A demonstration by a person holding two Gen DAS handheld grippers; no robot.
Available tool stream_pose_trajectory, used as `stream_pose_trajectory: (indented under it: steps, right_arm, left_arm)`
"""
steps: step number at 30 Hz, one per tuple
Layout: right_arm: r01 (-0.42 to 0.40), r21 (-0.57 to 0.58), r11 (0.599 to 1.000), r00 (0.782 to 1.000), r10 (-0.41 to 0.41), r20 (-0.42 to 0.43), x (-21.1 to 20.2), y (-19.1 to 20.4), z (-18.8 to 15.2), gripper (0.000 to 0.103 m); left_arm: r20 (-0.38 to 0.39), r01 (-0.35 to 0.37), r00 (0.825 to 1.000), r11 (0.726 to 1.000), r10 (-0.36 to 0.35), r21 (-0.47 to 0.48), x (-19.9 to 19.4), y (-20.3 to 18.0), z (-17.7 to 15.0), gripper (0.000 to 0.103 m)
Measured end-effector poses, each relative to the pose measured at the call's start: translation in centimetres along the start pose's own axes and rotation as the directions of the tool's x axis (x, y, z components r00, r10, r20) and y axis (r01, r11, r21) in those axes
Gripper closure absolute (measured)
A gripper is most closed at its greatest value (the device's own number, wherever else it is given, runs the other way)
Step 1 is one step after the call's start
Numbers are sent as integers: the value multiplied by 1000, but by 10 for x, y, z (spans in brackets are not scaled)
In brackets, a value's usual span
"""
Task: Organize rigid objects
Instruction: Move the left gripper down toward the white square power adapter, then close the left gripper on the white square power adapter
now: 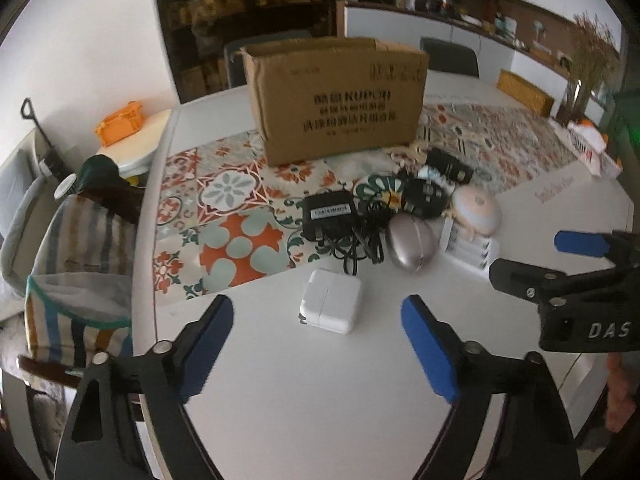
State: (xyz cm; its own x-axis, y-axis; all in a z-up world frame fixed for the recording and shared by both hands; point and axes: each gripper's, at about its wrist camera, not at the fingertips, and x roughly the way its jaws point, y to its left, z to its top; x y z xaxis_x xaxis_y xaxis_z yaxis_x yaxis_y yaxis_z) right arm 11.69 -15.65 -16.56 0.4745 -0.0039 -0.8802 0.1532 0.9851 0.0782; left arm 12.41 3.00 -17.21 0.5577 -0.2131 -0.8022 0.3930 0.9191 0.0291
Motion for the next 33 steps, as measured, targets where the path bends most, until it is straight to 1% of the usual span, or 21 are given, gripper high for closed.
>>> stream_pose_trajectory:
  steps: [2, 5, 7, 9, 13, 16, 18, 21, 26, 33]
  right_arm:
    - [0, -1, 1000, 1000, 0, -20, 7, 1, 0, 1]
    - [13, -2, 1000, 1000, -13, -28, 16, 2, 1, 1]
    - [15, -2, 1000, 999, -15, -52, 27, 3, 1, 1]
    - [16, -1, 1000, 998, -16, -69, 34, 4, 0, 1]
    - [20, 8, 1000, 996, -20, -92, 45, 4, -2, 1]
    - [21, 12, 1000, 994, -20, -104, 52, 3, -3, 1]
    - [20, 15, 1000, 994, -19, -110, 56, 4, -2, 1]
    - [21, 14, 1000, 993, -19, -117, 60, 5, 0, 1]
    - [20, 16, 1000, 992, -18, -125, 65, 6, 2, 1]
    - [17, 9, 1000, 992, -15, -128, 67, 8, 2, 1]
  left_arm:
    - [-17, 16, 1000, 1000, -16, 18, 10, -1, -1, 22]
    - [-42, 29, 999, 999, -27, 36, 25, -2, -3, 27]
    - [-56, 33, 998, 999, -30, 42, 35, -2, -3, 30]
    - [-66, 43, 997, 998, -39, 49, 42, -2, -2, 35]
    - [-76, 42, 996, 996, -36, 76, 58, -3, -1, 39]
    - [-93, 56, 994, 995, -48, 84, 67, -4, -1, 42]
    - [-100, 69, 993, 994, -60, 83, 71, -4, -1, 49]
    - [-108, 88, 991, 993, -79, 80, 76, -3, -1, 54]
    - [-109, 100, 990, 993, -92, 67, 82, -3, 1, 55]
    - [-92, 108, 990, 993, -104, 46, 83, -2, -1, 56]
